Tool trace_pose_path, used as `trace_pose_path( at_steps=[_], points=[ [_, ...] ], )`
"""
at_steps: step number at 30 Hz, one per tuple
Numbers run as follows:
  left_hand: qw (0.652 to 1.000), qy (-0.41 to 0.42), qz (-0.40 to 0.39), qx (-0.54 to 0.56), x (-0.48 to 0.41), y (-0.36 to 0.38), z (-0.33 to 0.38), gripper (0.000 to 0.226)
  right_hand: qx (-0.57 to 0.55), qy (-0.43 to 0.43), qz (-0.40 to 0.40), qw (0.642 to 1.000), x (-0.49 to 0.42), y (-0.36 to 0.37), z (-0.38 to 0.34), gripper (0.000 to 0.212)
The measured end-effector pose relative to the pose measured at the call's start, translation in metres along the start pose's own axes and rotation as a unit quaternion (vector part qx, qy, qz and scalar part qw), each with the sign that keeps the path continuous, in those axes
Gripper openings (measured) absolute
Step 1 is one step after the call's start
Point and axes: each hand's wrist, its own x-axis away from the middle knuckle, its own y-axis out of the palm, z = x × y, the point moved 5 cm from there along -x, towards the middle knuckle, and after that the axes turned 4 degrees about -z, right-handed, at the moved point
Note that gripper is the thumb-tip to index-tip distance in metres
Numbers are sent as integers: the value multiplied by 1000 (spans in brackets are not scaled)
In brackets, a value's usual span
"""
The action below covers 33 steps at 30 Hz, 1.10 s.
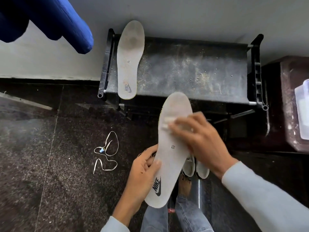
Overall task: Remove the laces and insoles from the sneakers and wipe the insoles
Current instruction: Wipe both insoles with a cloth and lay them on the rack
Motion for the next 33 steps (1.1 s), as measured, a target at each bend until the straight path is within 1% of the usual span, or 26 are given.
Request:
trace_pose_path(
  at_steps=[2, 4, 5, 6, 7, 8, 9, 11, 13, 14, 15, 17, 20, 21, 22, 23, 24, 26, 28, 30, 31, 32, 33],
  points=[
    [1000, -8, -3, -9, 1, -2, -3, 36, 6, 84, 18, 996, -18, -1, 37, 28],
    [1000, -15, -4, -21, 2, -3, -6, 38, 13, 180, 47, 983, -30, -11, 67, 27],
    [1000, -16, -4, -26, 3, -4, -7, 38, 14, 211, 71, 975, -33, -20, 74, 27],
    [999, -16, -3, -29, 3, -4, -7, 38, 17, 222, 99, 970, -33, -29, 74, 27],
    [999, -16, -2, -31, 3, -5, -7, 38, 17, 209, 121, 970, -31, -38, 66, 29],
    [999, -16, -1, -32, 3, -6, -7, 39, 12, 178, 130, 975, -27, -45, 52, 30],
    [999, -16, 0, -31, 2, -6, -8, 39, 1, 138, 121, 983, -23, -48, 32, 34],
    [1000, -13, 4, -27, 1, -5, -7, 39, -34, 46, 68, 996, -8, -41, -11, 47],
    [1000, -9, 4, -21, 1, -4, -6, 38, -27, -35, 1, 999, 3, -23, -36, 47],
    [1000, -8, -1, -20, 1, -3, -5, 37, -17, -50, -26, 998, 5, -13, -36, 47],
    [1000, -6, -7, -19, 2, -2, -5, 36, -14, -45, -39, 998, 3, -6, -28, 48],
    [1000, -5, -12, -20, 3, -2, -5, 34, -15, 19, -36, 999, -6, 5, 6, 46],
    [999, -23, -10, -31, 4, -6, -10, 37, -8, 167, 15, 986, -19, 0, 64, 38],
    [999, -27, -12, -38, 5, -7, -12, 39, -6, 209, 40, 977, -21, -7, 76, 35],
    [999, -29, -12, -44, 5, -8, -12, 39, -1, 232, 71, 970, -21, -16, 80, 31],
    [998, -29, -12, -48, 6, -9, -13, 40, 4, 235, 98, 967, -21, -24, 77, 29],
    [998, -29, -11, -49, 6, -9, -13, 40, 4, 218, 118, 969, -20, -33, 66, 29],
    [999, -29, -6, -46, 4, -10, -14, 39, -13, 144, 123, 982, -15, -40, 30, 34],
    [999, -26, 0, -37, 3, -9, -12, 36, -37, 52, 68, 996, -8, -32, -9, 42],
    [999, -20, -2, -34, 4, -7, -11, 35, -16, -11, 2, 1000, -3, -14, -26, 47],
    [999, -17, -5, -35, 4, -7, -10, 34, -6, -13, -14, 1000, -4, -6, -20, 48],
    [999, -17, -8, -36, 5, -7, -8, 34, -4, 12, -17, 1000, -6, 1, -7, 47],
    [999, -18, -11, -37, 6, -7, -7, 38, -7, 54, -10, 998, -11, 4, 9, 46]
  ],
)
